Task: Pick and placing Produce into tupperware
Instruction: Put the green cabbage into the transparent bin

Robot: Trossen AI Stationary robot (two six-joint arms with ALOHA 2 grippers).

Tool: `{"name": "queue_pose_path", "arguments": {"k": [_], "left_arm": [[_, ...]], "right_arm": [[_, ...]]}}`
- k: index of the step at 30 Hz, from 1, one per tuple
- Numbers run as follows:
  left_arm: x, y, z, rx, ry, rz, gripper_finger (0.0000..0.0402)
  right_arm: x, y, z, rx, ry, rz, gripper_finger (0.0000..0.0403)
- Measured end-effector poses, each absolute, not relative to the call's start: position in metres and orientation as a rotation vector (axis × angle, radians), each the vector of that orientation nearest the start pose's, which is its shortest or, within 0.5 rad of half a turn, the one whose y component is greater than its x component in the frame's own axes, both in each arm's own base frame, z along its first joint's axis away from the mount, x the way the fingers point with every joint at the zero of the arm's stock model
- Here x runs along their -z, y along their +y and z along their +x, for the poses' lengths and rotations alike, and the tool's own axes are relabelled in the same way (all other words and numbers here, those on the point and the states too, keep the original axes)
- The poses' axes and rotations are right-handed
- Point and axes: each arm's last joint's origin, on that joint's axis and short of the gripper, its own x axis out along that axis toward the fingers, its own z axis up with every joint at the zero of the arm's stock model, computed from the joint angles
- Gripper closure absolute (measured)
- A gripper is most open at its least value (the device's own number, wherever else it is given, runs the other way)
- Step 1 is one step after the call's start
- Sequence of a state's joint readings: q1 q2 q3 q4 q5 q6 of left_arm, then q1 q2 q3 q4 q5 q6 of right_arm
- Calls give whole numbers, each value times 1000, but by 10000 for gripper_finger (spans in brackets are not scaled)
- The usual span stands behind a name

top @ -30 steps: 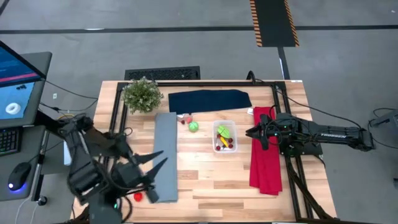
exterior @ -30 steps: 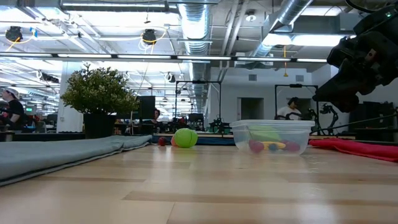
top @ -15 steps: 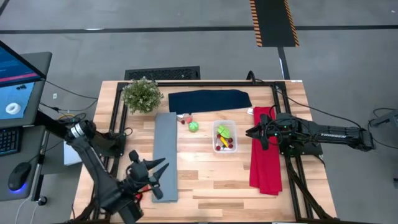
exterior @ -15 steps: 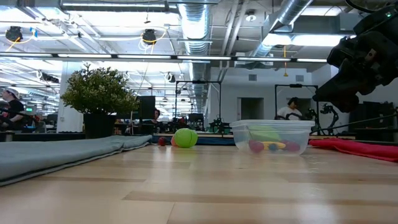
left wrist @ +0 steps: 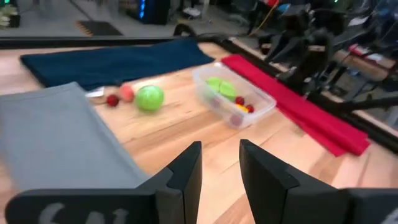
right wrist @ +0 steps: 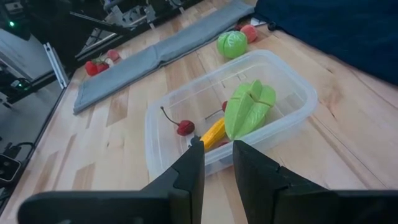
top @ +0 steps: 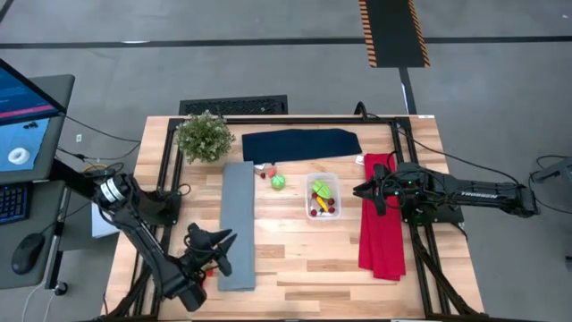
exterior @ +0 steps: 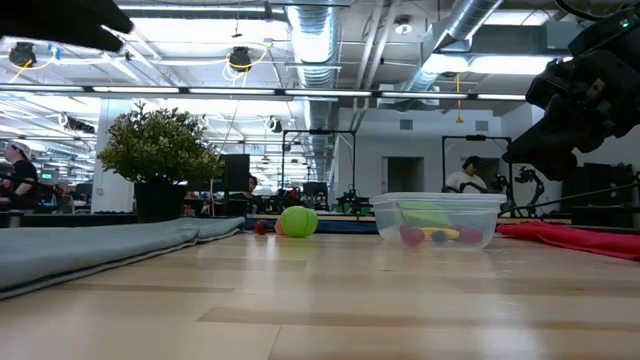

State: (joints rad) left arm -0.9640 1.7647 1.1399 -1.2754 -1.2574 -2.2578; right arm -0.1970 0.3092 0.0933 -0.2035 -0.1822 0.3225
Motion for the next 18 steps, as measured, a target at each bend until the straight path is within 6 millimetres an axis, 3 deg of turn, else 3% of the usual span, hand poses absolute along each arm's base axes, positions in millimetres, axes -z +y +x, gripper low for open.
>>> {"name": "queue_pose_path", "arguments": {"k": [5,12,15,18], "left_arm": [[-195,-216,183,-757,250,-361,305],[-222,-218,190,-725,346,-111,305],[-232,-207,193,-730,355,-5,305],[-245,-193,197,-743,242,31,305]], "right_arm": [[-150,-16,107,82,410,398,295],[-150,-16,107,82,411,398,295],[-151,-16,107,81,409,397,295],[-151,-16,107,81,408,397,295]]}}
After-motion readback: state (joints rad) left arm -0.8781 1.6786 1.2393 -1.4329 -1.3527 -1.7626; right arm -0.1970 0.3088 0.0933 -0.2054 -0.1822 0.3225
